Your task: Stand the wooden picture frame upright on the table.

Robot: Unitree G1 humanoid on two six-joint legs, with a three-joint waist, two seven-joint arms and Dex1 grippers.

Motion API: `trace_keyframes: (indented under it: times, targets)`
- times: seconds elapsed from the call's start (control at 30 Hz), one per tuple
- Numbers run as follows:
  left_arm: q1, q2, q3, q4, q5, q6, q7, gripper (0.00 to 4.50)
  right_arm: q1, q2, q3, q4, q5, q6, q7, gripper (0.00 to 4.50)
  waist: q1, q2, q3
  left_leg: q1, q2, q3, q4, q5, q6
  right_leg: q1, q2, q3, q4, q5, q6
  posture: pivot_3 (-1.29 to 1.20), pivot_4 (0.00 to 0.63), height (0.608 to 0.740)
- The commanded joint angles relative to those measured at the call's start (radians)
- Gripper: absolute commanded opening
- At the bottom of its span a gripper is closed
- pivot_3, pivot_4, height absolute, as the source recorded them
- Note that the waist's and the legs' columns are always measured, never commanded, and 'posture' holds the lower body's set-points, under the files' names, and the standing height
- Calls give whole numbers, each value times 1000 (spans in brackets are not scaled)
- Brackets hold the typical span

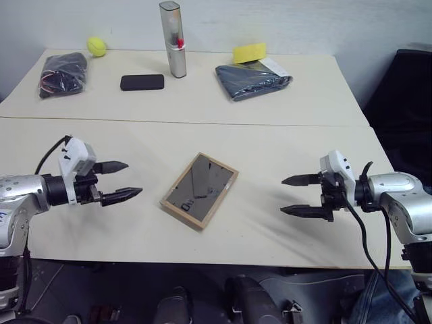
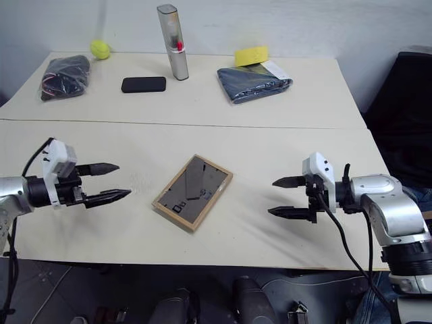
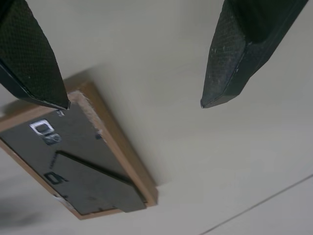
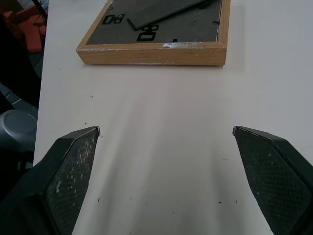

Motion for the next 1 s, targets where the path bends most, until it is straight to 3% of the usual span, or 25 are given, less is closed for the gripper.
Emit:
trace_keyframes:
  times: [0.03,0.4,0.5,0.63,0.87,1.0]
  targets:
    - [-15,14,-26,23,28,-30,-24,4500,12,10,-23,-46,20,-6,-17,4491,0,0,0,0,0,0,0,0,0,0,0,0,0,0,0,0,150,740]
    - [-136,-17,-119,95,106,-83,-6,4500,-25,31,15,5,-56,-99,-54,4491,1,0,0,0,0,0,2,0,0,0,0,0,2,0,0,0,150,740]
    - [-172,-34,-181,151,177,-147,1,3868,-65,54,53,52,-111,-143,-63,3891,0,0,0,0,0,1,2,0,0,-1,0,1,3,0,0,0,150,740]
    - [-250,-88,-275,232,285,-219,37,2591,-127,88,112,115,-182,-209,-64,2476,1,0,0,0,0,2,3,0,0,-1,1,1,4,0,0,0,150,740]
    - [-348,-202,-365,303,338,-218,27,377,-236,189,226,269,-322,-341,-87,75,0,0,0,0,0,2,4,0,0,-2,0,1,5,0,0,0,150,740]
    - [-311,-207,-402,219,304,-148,-52,345,-292,265,258,357,-384,-375,-146,31,-7,0,0,0,0,4,4,1,-2,-3,1,2,7,0,0,0,150,740]
